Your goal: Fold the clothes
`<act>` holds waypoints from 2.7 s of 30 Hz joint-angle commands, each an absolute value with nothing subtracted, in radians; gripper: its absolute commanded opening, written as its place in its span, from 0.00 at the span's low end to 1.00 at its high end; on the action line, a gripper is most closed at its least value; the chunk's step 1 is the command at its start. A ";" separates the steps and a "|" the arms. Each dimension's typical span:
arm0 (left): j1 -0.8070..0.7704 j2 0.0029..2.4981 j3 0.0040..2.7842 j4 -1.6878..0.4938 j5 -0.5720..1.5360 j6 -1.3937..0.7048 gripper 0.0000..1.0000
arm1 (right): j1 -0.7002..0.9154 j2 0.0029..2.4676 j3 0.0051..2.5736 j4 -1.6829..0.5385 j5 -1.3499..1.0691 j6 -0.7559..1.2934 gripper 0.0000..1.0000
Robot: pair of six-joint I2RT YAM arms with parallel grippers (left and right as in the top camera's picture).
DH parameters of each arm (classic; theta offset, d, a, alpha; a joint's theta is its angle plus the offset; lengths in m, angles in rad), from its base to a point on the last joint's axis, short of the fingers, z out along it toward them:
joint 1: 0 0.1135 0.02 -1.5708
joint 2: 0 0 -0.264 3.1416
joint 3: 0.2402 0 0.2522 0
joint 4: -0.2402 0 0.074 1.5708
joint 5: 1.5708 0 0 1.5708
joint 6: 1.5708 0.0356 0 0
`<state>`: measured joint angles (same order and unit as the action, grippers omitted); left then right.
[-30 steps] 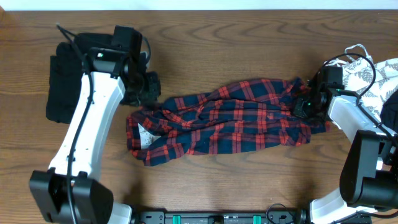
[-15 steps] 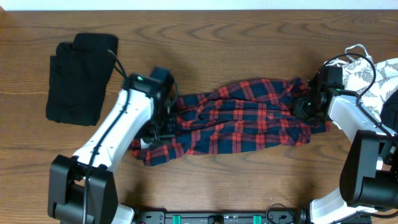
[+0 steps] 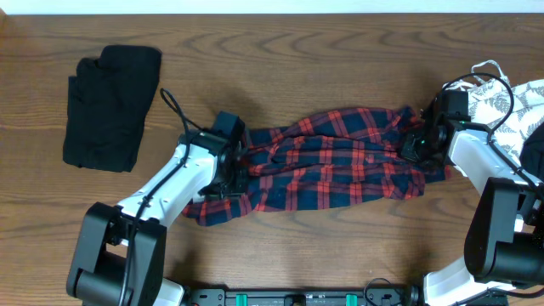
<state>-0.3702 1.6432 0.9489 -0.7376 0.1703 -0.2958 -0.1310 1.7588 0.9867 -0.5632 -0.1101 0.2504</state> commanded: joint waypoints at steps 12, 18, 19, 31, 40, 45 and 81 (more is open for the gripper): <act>-0.304 1.751 0.940 -0.374 0.118 -0.104 0.23 | -0.150 1.799 0.961 -0.593 -0.110 0.266 0.03; -0.279 1.751 0.955 -0.221 0.107 -0.033 0.22 | -0.150 1.799 0.961 -0.588 -0.110 0.277 0.03; -0.277 1.751 0.955 -0.201 0.096 -0.033 0.21 | -0.150 1.799 0.961 -0.583 -0.110 0.277 0.03; -0.276 1.748 0.955 -0.163 0.033 -0.034 0.19 | -0.150 1.799 0.961 -0.442 -0.113 0.276 0.09; -0.276 1.588 0.956 -0.200 0.045 -0.036 0.35 | -0.150 1.799 0.962 -0.424 -0.134 0.252 0.09; -0.276 1.467 0.956 -0.284 0.060 -0.039 0.35 | -0.150 1.787 0.962 -0.422 -0.231 0.223 0.09; -0.276 1.405 0.956 -0.420 0.105 -0.045 0.35 | -0.459 1.715 0.960 -0.647 -0.307 0.163 0.99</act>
